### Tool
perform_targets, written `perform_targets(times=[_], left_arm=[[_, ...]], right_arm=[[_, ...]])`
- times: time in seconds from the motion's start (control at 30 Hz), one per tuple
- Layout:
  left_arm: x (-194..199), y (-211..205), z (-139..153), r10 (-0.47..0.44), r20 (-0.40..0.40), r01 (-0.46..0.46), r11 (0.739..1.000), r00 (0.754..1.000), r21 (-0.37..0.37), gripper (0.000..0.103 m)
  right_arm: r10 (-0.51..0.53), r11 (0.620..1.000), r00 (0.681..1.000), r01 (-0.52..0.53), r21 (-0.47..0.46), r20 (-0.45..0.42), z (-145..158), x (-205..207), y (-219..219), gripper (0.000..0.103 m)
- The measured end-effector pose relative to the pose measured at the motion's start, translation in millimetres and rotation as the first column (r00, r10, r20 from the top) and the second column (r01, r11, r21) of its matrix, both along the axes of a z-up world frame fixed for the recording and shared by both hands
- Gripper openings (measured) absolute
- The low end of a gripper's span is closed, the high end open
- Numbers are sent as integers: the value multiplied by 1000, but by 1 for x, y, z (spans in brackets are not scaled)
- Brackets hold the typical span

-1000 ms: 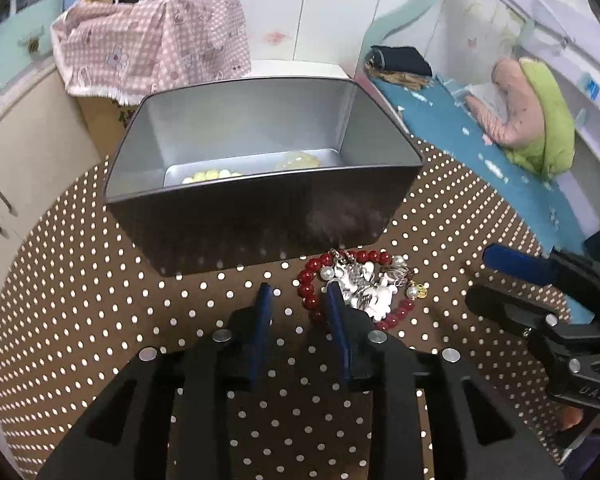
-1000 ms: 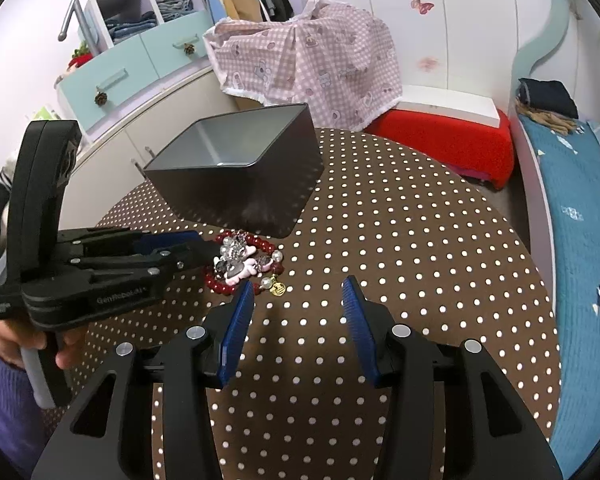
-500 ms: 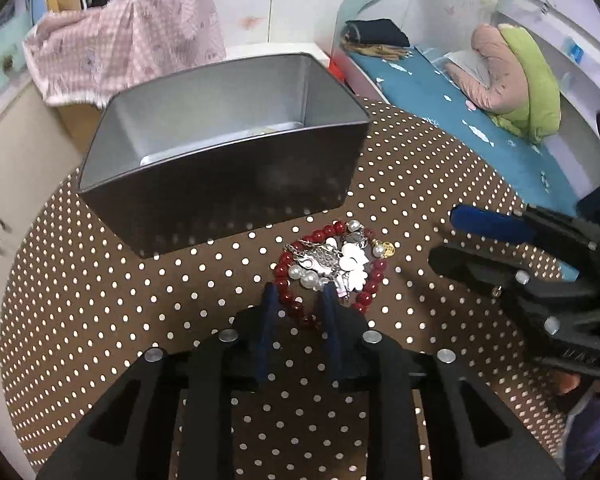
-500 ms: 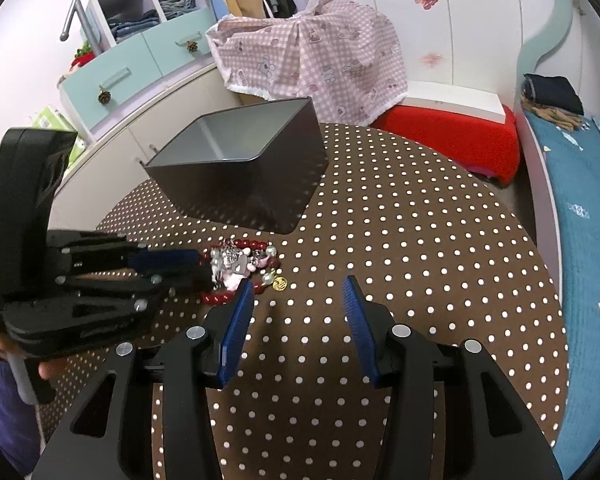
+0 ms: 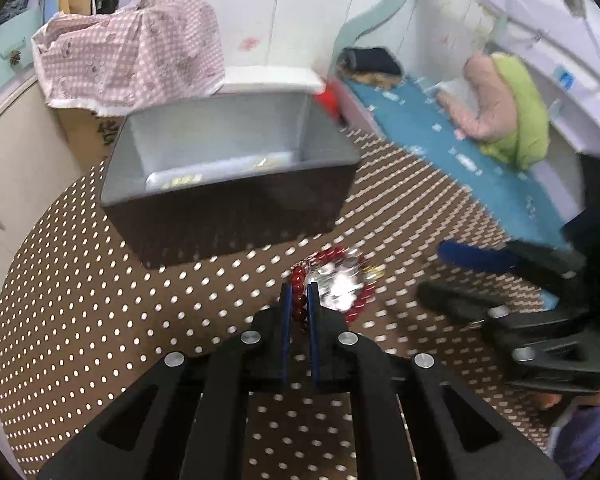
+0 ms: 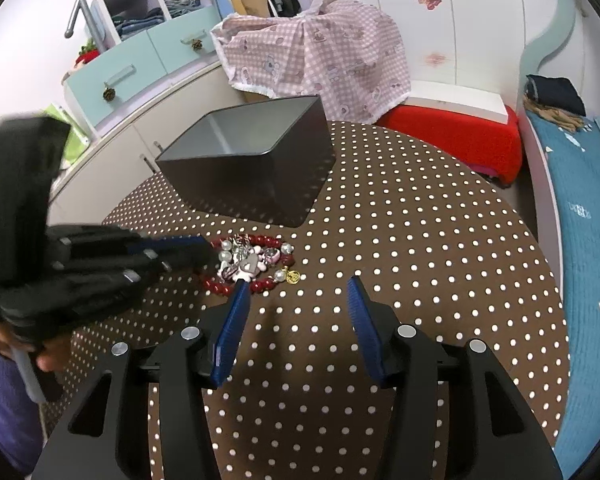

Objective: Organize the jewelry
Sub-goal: 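Lift the red bracelet with the left gripper so it dangles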

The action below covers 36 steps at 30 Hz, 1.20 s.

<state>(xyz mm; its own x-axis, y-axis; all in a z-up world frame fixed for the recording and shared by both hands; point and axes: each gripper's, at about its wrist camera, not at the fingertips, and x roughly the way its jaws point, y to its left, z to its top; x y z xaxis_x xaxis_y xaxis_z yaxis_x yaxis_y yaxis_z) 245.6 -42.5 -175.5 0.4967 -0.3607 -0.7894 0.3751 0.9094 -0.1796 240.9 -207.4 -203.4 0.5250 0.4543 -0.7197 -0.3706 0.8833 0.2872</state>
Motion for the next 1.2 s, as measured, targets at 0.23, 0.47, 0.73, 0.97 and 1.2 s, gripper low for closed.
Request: perform_targets(times=[0.23, 0.47, 0.73, 0.97, 1.2], left_arm=[[-11, 0, 41, -26, 65, 32, 995, 998, -93, 6], [-23, -1, 75, -54, 128, 72, 988, 990, -135, 6], [-38, 27, 94, 9, 178, 15, 991, 984, -134, 6], [-43, 60, 91, 73, 174, -48, 988, 982, -144, 6], [-48, 85, 110, 87, 203, -35, 969, 975, -246, 6]], right_arm=[[-2, 1000, 1000, 2, 3, 6, 3, -7, 3, 50], [15, 1000, 1000, -15, -2, 2, 5, -11, 13, 50], [48, 998, 999, -48, -29, 2, 6, -9, 35, 50], [100, 986, 995, -99, -136, -1, -7, 1, 68, 49], [100, 985, 995, -98, -145, 6, -6, 3, 75, 49]])
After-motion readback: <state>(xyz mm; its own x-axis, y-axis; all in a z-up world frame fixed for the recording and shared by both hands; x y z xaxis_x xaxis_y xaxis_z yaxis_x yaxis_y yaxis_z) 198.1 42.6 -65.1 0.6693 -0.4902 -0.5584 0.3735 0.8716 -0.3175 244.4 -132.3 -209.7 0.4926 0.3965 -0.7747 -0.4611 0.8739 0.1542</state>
